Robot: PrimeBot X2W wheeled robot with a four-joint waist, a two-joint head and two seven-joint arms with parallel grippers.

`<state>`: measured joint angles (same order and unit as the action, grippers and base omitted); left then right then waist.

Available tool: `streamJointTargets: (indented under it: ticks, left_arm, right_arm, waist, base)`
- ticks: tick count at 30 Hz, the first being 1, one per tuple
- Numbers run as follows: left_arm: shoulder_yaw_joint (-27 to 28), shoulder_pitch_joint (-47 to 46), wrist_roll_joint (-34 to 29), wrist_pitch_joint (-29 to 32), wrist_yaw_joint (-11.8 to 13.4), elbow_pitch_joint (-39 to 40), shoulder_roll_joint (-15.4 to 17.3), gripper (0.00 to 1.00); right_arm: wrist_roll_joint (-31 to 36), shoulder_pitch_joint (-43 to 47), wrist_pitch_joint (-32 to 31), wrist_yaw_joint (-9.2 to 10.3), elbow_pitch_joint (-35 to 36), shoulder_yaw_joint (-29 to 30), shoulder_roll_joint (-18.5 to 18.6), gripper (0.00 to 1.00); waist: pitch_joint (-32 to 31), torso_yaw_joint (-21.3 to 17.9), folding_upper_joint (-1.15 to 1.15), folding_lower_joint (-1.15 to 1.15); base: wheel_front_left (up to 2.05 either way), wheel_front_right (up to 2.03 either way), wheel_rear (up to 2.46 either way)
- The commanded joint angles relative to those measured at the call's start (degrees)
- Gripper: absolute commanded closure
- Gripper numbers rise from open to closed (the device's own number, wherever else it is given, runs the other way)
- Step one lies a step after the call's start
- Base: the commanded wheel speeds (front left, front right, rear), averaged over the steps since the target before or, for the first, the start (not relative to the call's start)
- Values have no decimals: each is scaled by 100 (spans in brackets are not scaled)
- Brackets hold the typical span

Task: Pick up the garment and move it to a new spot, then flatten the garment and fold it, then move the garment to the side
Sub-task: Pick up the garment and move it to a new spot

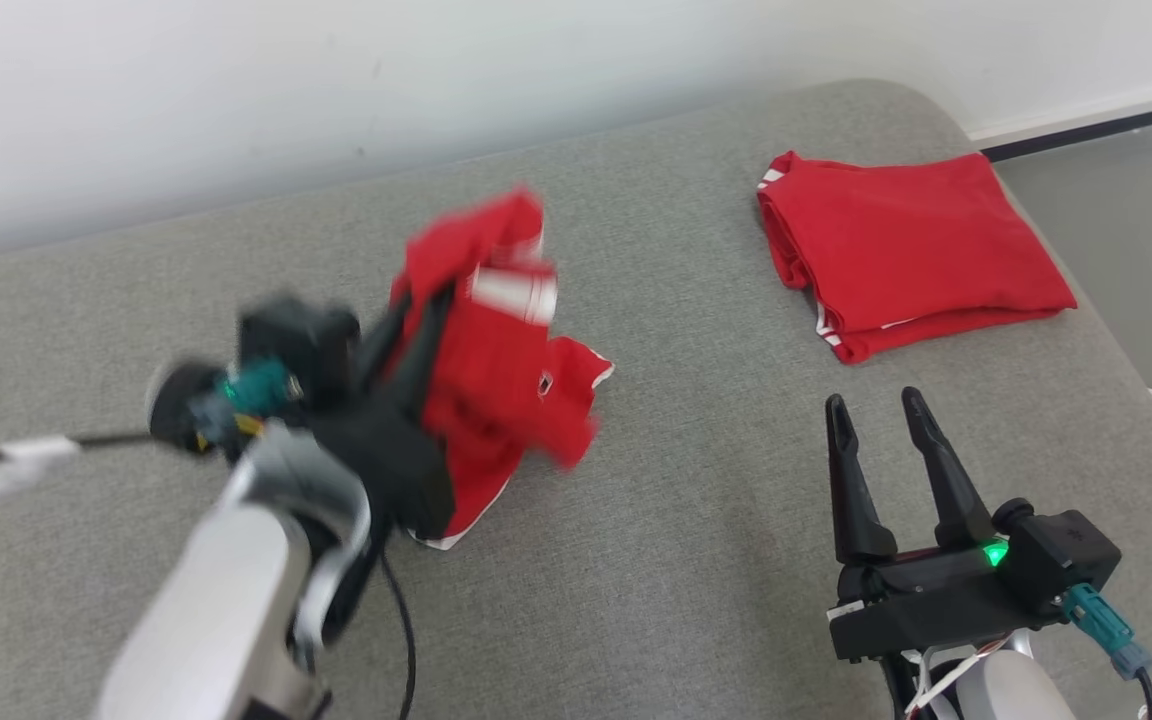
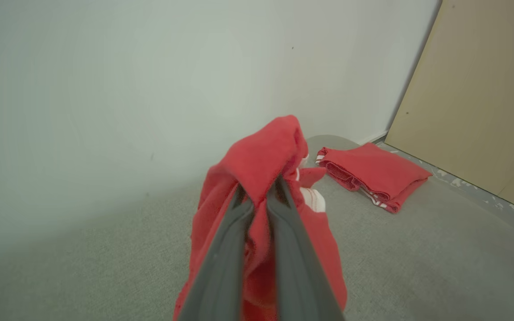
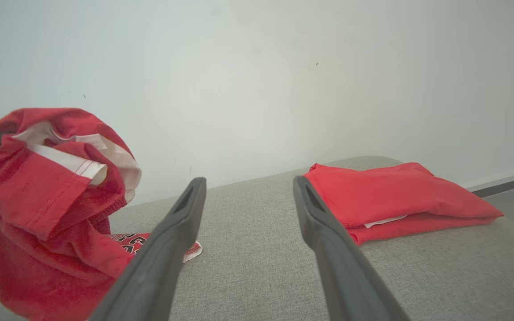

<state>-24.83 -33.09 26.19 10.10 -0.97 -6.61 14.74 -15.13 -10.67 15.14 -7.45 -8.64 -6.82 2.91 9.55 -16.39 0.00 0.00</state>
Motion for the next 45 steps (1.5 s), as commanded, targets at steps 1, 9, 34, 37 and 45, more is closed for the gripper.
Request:
streamJointTargets:
  ticks: [1, 9, 34, 37, 45]
  left_arm:
    - [-30, 153, -70, -82, 23, -108, -13, 100]
    - [-306, 647, 73, -701, -157, -1476, -390, 100]
    - [243, 1074, -79, -1566, 420, -883, 563, 0]
    - [526, 1447, 2, -1635, 699, -442, 782, 0]
    - [1086, 2521, 121, -1663, 1298, 388, 1158, 0]
  right_arm:
    - [-45, -9, 3, -4, -18, -30, -3, 0]
    - [71, -83, 3, -4, -124, -76, -1, 0]
    - [288, 499, 3, -4, -47, 594, 5, 0]
    - [347, 548, 2, -4, -17, 717, -4, 0]
    - [431, 675, 2, -4, 41, 861, 1, 0]
  waist:
    - [-1, -35, 0, 0]
    - [-42, -66, 0, 0]
    - [-874, 826, 0, 0]
    - [-913, 952, 0, 0]
    - [-970, 1180, 0, 0]
  base:
    - [0, 0, 0]
    - [0, 0, 0]
    - [0, 0, 0]
    - [0, 0, 0]
    - [0, 0, 0]
